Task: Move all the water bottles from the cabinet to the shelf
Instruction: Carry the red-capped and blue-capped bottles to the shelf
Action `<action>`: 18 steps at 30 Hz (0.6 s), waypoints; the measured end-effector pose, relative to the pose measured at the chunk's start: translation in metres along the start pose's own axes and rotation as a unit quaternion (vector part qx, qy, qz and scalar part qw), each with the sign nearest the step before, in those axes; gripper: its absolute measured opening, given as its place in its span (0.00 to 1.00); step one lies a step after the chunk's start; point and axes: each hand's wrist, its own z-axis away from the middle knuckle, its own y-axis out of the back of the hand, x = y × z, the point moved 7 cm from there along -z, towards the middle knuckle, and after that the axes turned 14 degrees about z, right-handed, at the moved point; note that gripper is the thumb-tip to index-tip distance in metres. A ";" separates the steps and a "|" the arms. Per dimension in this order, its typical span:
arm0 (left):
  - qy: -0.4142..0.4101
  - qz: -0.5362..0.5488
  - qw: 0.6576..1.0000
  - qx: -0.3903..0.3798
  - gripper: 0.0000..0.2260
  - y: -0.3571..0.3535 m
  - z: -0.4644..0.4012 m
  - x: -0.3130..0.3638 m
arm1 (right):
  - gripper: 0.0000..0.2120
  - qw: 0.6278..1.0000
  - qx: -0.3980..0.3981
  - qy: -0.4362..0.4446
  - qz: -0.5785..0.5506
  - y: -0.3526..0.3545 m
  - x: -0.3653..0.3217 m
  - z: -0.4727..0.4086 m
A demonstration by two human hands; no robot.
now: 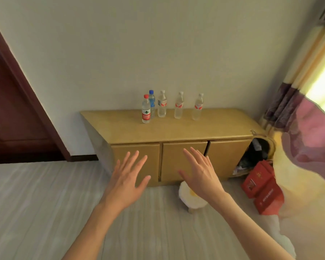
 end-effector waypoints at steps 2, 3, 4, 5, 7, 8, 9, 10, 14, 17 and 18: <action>0.009 0.004 1.000 0.008 0.32 0.001 -0.038 -0.017 | 0.31 1.000 0.002 0.011 -0.008 -0.006 0.002 -0.046; 0.017 0.002 1.000 0.007 0.32 0.000 -0.055 -0.028 | 0.30 1.000 -0.001 0.018 -0.013 -0.012 0.002 -0.066; 0.025 -0.001 1.000 0.002 0.32 -0.003 -0.072 -0.040 | 0.30 1.000 -0.008 0.023 -0.016 -0.021 0.002 -0.085; 0.031 -0.002 1.000 -0.001 0.33 -0.007 -0.090 -0.051 | 0.30 0.999 -0.017 0.027 -0.015 -0.031 0.004 -0.103; 0.039 0.001 0.999 -0.008 0.33 -0.015 -0.124 -0.074 | 0.31 0.999 -0.035 0.027 -0.011 -0.051 0.011 -0.140; 0.042 0.002 0.999 -0.013 0.33 -0.020 -0.142 -0.086 | 0.30 0.999 -0.042 0.023 -0.009 -0.061 0.014 -0.159; 0.044 0.001 0.999 -0.020 0.33 -0.024 -0.161 -0.098 | 0.30 0.999 -0.046 0.018 -0.009 -0.070 0.018 -0.179; 0.046 -0.002 0.998 -0.030 0.33 -0.029 -0.181 -0.110 | 0.30 0.999 -0.051 0.013 -0.008 -0.079 0.022 -0.198; 0.038 0.000 0.998 -0.044 0.29 -0.031 -0.273 -0.154 | 0.30 0.998 -0.054 -0.009 -0.007 -0.104 0.035 -0.287; 0.022 0.001 0.999 -0.047 0.25 -0.021 -0.344 -0.179 | 0.30 0.999 -0.045 -0.025 -0.012 -0.111 0.039 -0.354; 0.015 0.004 0.999 -0.044 0.25 -0.018 -0.367 -0.186 | 0.30 0.999 -0.043 -0.028 -0.012 -0.113 0.040 -0.373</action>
